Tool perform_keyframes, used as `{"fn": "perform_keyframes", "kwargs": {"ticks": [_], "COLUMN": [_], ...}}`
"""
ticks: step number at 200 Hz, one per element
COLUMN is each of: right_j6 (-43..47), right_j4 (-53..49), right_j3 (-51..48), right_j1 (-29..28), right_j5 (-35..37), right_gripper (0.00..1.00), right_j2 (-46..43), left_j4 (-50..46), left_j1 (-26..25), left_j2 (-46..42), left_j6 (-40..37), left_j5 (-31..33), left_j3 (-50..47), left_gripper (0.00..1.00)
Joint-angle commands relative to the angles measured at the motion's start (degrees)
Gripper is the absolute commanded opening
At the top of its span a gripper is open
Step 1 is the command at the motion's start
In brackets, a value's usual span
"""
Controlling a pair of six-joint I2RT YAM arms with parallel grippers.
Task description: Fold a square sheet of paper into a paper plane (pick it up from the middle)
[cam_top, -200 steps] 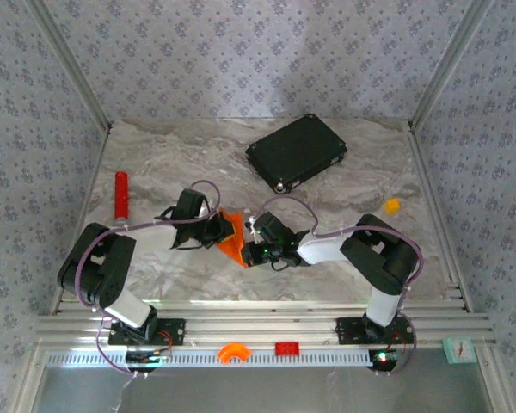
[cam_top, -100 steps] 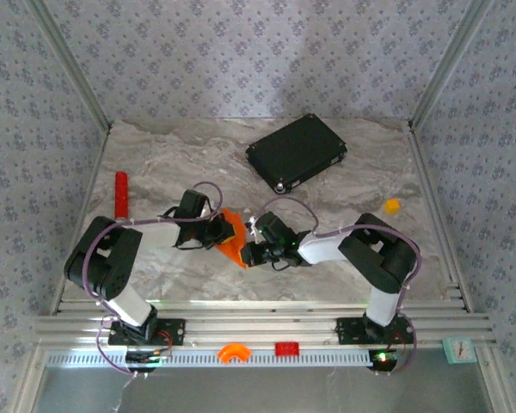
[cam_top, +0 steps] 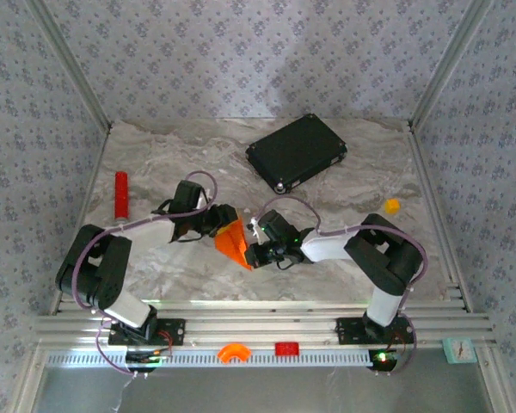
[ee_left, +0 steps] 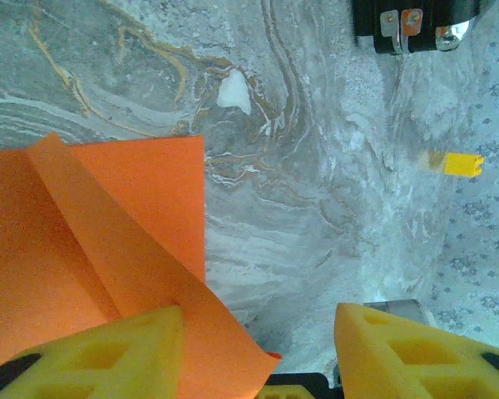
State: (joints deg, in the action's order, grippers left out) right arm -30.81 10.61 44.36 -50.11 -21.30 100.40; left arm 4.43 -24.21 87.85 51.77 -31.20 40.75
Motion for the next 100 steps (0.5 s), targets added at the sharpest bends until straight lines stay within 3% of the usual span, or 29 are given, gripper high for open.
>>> {"fn": "perform_keyframes", "kwargs": {"ticks": [1, 24, 100], "right_j6": [2.9, 3.5, 9.3], "right_j4": [-7.9, -8.8, -15.9], "right_j3": [0.1, 0.1, 5.2], "right_j1": [-0.2, -0.3, -5.4], "right_j5": [0.2, 0.9, 12.6], "right_gripper": [0.0, 0.0, 0.04], "right_j2": [-0.6, -1.2, -2.2], "left_j4": [-2.1, -4.6, -11.8], "left_j1": [0.4, 1.7, 2.8], "left_j2": [0.0, -0.6, -0.6], "left_j6": [-1.0, -1.2, 2.6], "left_j5": [0.2, 0.9, 3.4], "left_j3": [1.1, 1.5, 2.8], "left_gripper": [0.59, 0.66, 0.66]}}
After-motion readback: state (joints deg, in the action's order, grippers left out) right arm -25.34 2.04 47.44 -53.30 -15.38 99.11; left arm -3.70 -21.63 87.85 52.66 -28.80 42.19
